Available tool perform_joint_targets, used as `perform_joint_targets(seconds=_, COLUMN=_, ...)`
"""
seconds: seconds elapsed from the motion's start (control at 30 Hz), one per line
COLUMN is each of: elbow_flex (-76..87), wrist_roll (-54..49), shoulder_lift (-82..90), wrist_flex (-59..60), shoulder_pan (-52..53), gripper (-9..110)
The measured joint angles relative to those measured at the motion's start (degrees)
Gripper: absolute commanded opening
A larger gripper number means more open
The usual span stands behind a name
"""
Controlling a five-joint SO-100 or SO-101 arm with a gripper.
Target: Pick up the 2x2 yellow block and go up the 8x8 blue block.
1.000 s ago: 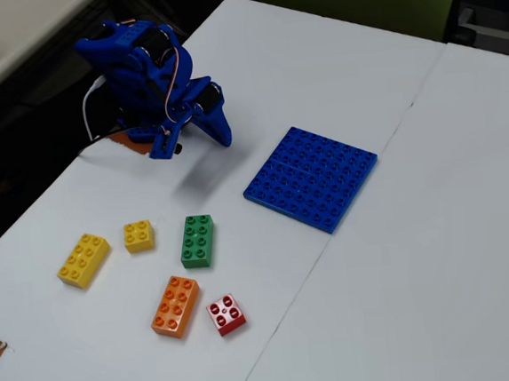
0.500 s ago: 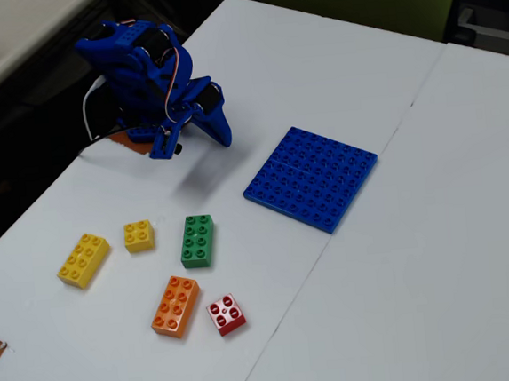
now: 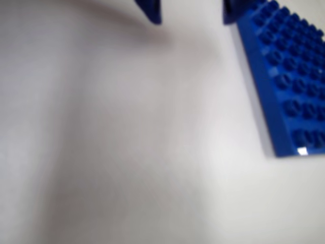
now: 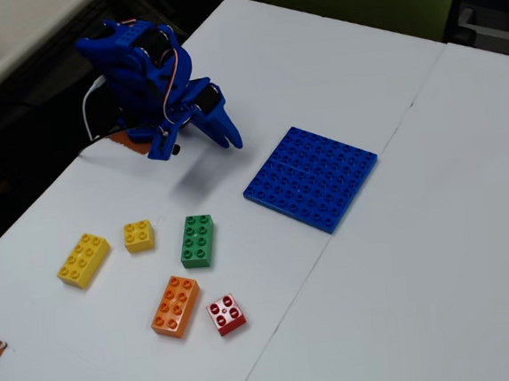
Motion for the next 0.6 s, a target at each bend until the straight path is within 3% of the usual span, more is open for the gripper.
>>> perform_joint_targets(seconds=0.07, elbow_flex=0.0, wrist_roll=-1.8, shoulder_lift=0.0, wrist_flex=0.0, shoulder_pan=0.0, gripper=0)
perform_joint_targets(seconds=0.17, elbow_flex=1.0, wrist_roll=-12.2, shoulder_lift=0.0, wrist_flex=-2.2, shoulder_pan=-0.2, gripper=0)
perform_joint_targets(seconds=0.37, elbow_flex=2.1, wrist_roll=-52.8, shoulder_lift=0.0, wrist_flex=-12.7, shoulder_pan=-0.2, gripper=2)
perform_joint_targets(seconds=0.5, elbow_flex=0.2, wrist_roll=-77.9, shoulder_lift=0.0, wrist_flex=-12.1, shoulder_pan=0.0, gripper=9)
perform_joint_targets(seconds=0.6, elbow_flex=-1.8, wrist_roll=-91.1, shoulder_lift=0.0, wrist_flex=-9.9, shoulder_pan=1.6, gripper=12)
